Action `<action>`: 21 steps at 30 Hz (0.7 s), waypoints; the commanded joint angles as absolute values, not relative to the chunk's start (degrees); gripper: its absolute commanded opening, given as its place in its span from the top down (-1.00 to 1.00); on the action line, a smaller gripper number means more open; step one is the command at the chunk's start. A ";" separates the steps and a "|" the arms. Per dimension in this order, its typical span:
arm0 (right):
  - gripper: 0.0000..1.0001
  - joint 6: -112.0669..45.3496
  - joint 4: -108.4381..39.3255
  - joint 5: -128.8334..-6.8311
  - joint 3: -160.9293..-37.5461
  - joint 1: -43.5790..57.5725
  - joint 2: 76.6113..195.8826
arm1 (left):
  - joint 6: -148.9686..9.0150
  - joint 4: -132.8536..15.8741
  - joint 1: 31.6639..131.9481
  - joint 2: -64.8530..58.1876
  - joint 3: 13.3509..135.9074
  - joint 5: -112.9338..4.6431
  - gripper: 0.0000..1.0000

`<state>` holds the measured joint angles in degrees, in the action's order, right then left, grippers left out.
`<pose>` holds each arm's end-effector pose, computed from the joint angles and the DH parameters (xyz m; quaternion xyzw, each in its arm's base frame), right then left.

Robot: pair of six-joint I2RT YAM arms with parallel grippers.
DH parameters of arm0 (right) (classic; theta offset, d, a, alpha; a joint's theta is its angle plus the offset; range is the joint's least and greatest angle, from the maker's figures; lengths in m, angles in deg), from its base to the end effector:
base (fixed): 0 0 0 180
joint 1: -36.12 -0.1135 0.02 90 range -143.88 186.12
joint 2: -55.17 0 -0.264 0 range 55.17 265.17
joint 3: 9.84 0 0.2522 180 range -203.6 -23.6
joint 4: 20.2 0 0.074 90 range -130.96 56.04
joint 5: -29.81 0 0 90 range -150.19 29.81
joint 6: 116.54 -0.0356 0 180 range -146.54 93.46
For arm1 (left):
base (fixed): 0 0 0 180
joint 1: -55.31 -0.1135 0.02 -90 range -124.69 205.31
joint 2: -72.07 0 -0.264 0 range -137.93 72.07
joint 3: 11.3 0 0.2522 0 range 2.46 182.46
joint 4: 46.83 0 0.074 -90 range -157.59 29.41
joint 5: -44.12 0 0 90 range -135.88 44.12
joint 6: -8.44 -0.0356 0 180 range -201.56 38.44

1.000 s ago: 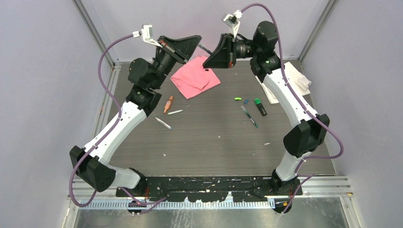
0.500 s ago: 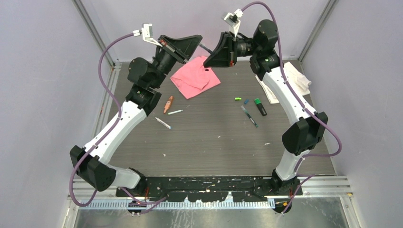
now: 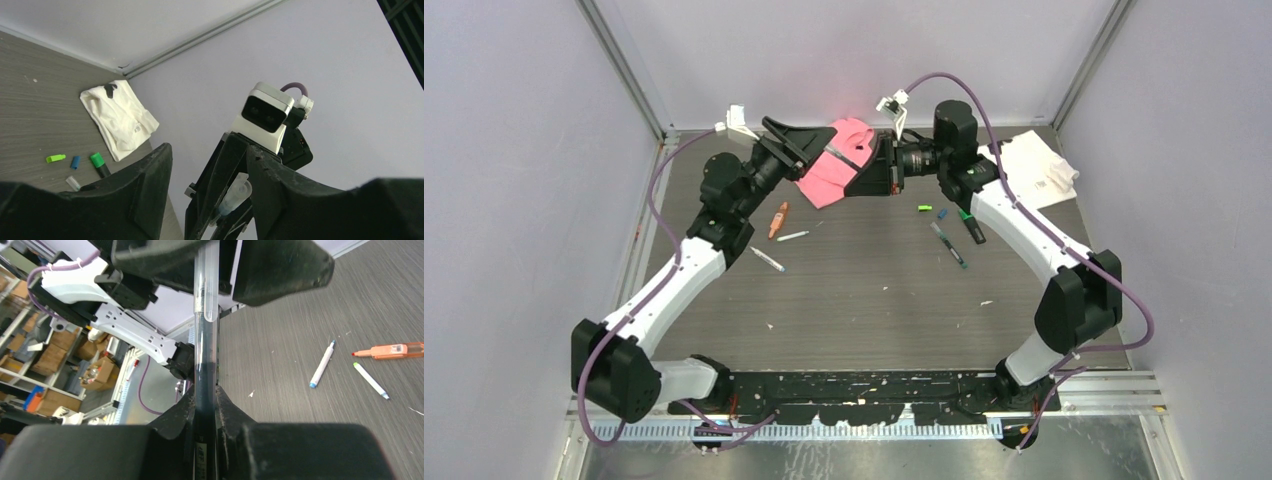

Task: Insert the pens into the pen caps
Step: Press the pen cap onto the pen.

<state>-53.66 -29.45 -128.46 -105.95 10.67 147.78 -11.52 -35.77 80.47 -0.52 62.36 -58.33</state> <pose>0.3203 0.1891 0.3839 -0.3674 0.6193 0.6190 0.3135 0.2678 -0.1343 0.3930 -0.1605 0.6096 -0.6170 0.4711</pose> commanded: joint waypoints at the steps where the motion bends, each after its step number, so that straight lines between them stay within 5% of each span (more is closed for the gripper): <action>1: 0.98 -48.49 -30.78 -127.43 -104.08 10.98 143.10 | -15.07 -38.69 79.85 5.58 61.98 -57.69 -0.38; 6: 0.98 -47.43 -31.98 -126.07 -99.12 13.86 141.12 | -25.39 -49.49 79.39 11.67 59.96 -54.81 -0.52; 11: 0.98 -30.91 -52.09 -113.95 -94.26 20.46 138.66 | -34.94 -58.49 79.22 18.84 56.13 -49.08 -0.61; 21: 0.96 -16.88 -61.93 -92.29 -86.37 31.10 142.79 | -35.35 -56.21 78.95 22.02 46.24 -47.90 -0.64</action>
<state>-25.27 -57.42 -100.13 -85.82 28.79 141.07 -34.09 -57.28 79.23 22.32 48.57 -48.67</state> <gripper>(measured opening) 0.193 0.821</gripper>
